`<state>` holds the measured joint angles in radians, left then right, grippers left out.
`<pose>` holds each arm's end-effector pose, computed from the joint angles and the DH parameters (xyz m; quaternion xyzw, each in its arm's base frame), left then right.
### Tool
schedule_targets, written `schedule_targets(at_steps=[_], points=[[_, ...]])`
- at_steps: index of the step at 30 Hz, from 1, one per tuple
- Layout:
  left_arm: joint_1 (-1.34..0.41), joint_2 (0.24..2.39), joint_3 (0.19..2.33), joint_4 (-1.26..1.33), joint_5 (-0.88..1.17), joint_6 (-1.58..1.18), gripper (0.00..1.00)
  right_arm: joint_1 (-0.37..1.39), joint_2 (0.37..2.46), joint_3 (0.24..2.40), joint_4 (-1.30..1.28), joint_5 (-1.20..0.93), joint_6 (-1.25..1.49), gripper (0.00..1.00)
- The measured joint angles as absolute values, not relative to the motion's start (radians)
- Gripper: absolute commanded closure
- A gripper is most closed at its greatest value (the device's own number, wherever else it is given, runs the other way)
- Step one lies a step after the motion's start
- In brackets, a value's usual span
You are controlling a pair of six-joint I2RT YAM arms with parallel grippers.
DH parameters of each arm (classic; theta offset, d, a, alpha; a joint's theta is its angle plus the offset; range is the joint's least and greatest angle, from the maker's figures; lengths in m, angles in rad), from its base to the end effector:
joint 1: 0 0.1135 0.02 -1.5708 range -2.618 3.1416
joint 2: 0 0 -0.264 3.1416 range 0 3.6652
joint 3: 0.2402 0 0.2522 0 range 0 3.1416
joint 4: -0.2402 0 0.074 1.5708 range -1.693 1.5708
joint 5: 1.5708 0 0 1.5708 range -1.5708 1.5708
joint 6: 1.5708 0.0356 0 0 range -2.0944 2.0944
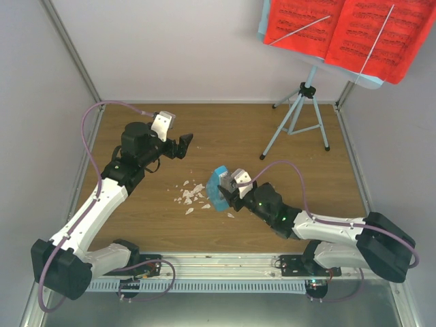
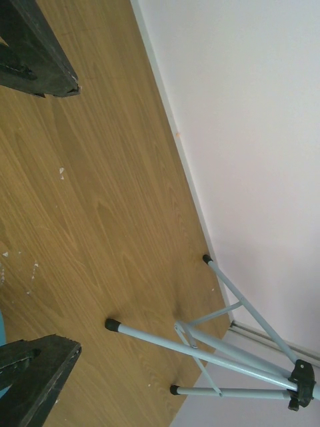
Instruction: Pack up the instrument practice props
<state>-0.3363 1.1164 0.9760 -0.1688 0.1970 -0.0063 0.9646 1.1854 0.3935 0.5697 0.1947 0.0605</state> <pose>0.2420 -0.0920 0.3427 0.1892 0.7832 -0.1783 0.5648 0.1434 0.1948 0.2019 -0.2850 0.7259 0.2386 0.5788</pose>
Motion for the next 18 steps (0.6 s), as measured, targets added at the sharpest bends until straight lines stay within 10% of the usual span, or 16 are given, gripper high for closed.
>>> schedule_targets(at_steps=[18], points=[[-0.336,1.116,0.976,-0.169,0.197,-0.006,0.03,0.963,1.252,0.393,0.66,0.194,0.06,0.4]])
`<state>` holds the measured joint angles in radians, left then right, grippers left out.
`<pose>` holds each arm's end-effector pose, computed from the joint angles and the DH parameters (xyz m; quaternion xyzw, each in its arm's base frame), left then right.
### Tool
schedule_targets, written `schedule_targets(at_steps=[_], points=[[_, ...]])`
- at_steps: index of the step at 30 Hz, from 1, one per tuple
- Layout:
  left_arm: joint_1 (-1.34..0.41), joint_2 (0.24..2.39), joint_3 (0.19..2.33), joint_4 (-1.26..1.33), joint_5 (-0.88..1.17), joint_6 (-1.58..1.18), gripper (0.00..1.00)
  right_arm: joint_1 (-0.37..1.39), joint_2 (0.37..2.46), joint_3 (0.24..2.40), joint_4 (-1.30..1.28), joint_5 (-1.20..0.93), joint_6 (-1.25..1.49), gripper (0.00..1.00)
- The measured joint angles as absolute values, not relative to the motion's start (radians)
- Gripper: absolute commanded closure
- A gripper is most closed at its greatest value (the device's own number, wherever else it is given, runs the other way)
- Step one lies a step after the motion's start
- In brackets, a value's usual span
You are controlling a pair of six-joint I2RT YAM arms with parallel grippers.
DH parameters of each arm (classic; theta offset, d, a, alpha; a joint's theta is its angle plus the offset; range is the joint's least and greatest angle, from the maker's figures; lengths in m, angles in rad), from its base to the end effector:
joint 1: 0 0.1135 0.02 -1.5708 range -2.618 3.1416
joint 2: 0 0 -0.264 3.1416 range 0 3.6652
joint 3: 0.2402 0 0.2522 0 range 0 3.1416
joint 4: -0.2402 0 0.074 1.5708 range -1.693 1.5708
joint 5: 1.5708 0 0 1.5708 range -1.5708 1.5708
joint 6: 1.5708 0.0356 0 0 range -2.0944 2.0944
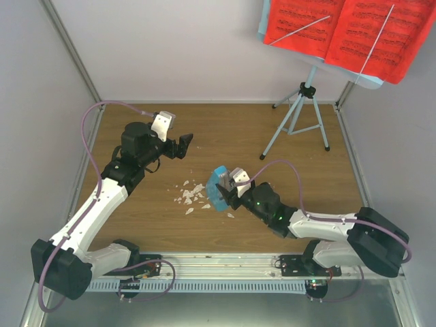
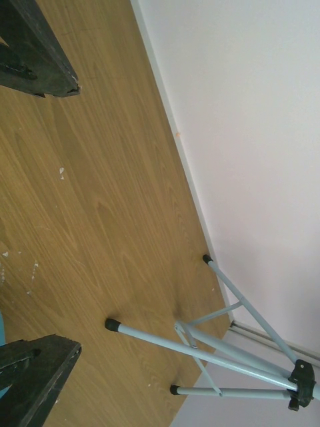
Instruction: Pack up the instrument practice props
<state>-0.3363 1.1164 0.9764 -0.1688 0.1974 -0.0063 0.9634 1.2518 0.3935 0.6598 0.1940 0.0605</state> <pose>0.2420 -0.0920 0.3428 0.1893 0.7830 -0.1785 0.5649 0.1481 0.2010 0.1966 -0.2807 0.7197 0.2436 0.5864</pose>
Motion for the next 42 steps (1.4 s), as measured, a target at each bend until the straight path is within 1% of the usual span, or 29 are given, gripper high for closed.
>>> schedule_targets(at_steps=[20,42], points=[[-0.336,1.117,0.976,-0.169,0.197,-0.006,0.03,0.963,1.321,0.393,0.759,0.204,0.06,0.39],[-0.336,1.122,0.976,-0.169,0.198,-0.006,0.03,0.963,1.333,0.376,0.792,0.186,0.003,0.38]])
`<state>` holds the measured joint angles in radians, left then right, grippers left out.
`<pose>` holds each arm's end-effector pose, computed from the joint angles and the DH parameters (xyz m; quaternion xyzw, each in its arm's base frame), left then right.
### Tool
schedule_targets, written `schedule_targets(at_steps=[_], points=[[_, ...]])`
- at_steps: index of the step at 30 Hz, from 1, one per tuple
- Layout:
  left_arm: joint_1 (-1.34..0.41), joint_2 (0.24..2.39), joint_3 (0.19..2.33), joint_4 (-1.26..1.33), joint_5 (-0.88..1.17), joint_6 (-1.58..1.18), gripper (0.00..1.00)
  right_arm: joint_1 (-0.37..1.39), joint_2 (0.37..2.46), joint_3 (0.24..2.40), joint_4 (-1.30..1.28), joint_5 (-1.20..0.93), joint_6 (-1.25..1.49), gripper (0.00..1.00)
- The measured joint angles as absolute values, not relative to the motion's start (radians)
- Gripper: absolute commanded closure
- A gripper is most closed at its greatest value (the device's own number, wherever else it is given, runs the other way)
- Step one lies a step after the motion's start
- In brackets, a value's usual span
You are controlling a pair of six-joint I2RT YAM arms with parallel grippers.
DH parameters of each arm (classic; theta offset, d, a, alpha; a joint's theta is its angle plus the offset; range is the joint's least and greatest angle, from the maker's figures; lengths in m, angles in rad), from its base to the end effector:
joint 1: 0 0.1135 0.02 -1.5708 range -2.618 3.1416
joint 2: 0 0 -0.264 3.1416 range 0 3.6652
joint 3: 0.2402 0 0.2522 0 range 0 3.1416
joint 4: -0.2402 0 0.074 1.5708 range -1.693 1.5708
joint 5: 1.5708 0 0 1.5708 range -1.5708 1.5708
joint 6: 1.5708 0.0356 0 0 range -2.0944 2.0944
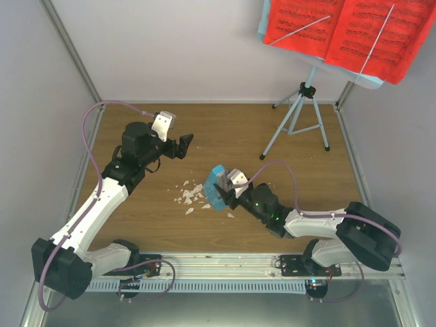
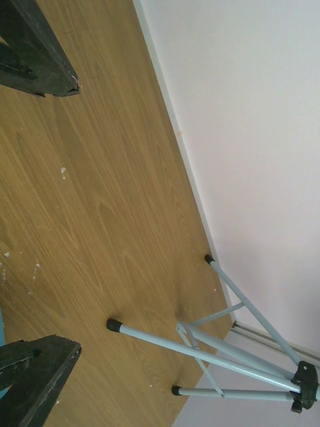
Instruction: Pack up the instrument practice props
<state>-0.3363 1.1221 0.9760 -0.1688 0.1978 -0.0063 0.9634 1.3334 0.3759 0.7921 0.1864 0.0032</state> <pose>0.2432 -0.0924 0.3413 0.1895 0.7848 -0.1784 0.5624 0.1512 0.2060 0.1864 -0.2976 0.7017 0.2361 0.6028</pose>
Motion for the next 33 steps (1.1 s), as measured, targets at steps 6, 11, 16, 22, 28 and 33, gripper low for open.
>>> schedule_targets(at_steps=[6,11,16,22,28,33], points=[[-0.336,1.123,0.976,-0.169,0.198,-0.006,0.03,0.963,1.35,0.376,0.814,0.183,-0.006,0.37],[-0.336,1.123,0.976,-0.169,0.198,-0.006,0.03,0.963,1.364,0.376,0.824,0.182,-0.012,0.35],[-0.336,1.123,0.976,-0.169,0.199,-0.006,0.03,0.963,1.375,0.376,0.826,0.182,-0.012,0.32],[-0.336,1.123,0.976,-0.169,0.199,-0.006,0.03,0.963,1.388,0.374,0.796,0.182,-0.007,0.12],[-0.336,1.123,0.976,-0.169,0.199,-0.006,0.03,0.965,1.395,0.345,0.702,0.186,0.013,0.0],[-0.336,1.123,0.976,-0.169,0.199,-0.006,0.03,0.965,1.354,0.314,0.672,0.206,0.047,0.0]])
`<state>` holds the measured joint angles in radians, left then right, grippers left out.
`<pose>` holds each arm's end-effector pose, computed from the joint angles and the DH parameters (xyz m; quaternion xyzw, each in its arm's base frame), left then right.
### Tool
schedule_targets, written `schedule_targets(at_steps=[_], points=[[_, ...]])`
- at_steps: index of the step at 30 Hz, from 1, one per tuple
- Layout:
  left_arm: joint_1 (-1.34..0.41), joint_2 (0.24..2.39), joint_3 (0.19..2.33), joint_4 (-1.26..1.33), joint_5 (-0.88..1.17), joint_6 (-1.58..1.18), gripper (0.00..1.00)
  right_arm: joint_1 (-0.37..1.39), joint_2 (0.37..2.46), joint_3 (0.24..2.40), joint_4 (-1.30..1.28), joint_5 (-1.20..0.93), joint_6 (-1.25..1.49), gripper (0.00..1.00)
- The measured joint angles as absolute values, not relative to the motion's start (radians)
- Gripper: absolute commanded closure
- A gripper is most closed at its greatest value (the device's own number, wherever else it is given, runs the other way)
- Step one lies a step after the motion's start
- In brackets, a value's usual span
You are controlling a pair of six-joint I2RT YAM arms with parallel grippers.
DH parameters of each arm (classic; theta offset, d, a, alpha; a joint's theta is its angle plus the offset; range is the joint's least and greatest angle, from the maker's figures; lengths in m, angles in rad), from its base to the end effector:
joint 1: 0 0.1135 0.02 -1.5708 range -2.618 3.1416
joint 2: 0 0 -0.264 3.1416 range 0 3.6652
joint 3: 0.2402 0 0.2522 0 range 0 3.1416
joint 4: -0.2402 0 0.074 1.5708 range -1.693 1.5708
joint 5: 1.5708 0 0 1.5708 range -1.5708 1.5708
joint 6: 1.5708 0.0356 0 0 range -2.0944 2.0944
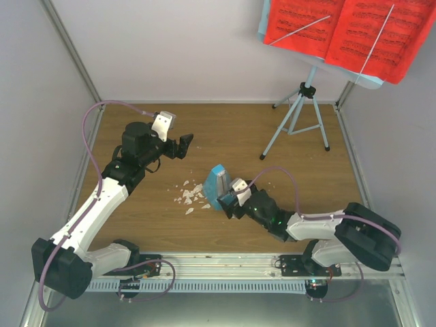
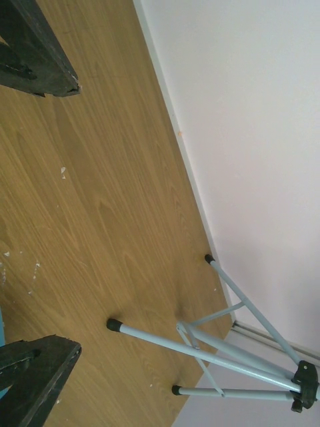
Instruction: Pack up the instrument practice props
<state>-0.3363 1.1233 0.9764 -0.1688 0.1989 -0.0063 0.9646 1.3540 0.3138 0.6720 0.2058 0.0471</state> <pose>0.2435 -0.0926 0.3412 0.1898 0.7850 -0.1788 0.5620 0.1430 0.1935 0.1512 -0.3111 0.7612 0.1986 0.5333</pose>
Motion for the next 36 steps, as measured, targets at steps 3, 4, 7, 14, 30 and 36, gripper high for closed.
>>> schedule_targets(at_steps=[3,4,7,14,30,36], points=[[-0.336,1.123,0.976,-0.169,0.199,-0.006,0.03,0.965,1.302,0.297,0.648,0.216,0.072,0.0],[-0.336,1.123,0.976,-0.169,0.2,-0.006,0.03,0.965,1.28,0.292,0.637,0.226,0.084,0.0],[-0.336,1.122,0.976,-0.169,0.199,-0.007,0.04,0.965,1.19,0.284,0.564,0.28,0.142,0.0],[-0.351,1.079,0.941,-0.141,0.204,-0.007,0.04,0.888,0.891,0.292,0.287,0.375,0.332,0.0],[-0.672,1.273,1.01,-0.23,0.422,0.143,0.01,0.438,0.826,0.355,-0.077,0.136,0.5,0.0],[-0.738,1.32,1.018,-0.296,0.297,0.173,0.01,0.435,0.74,0.333,-0.115,0.109,0.515,0.0]])
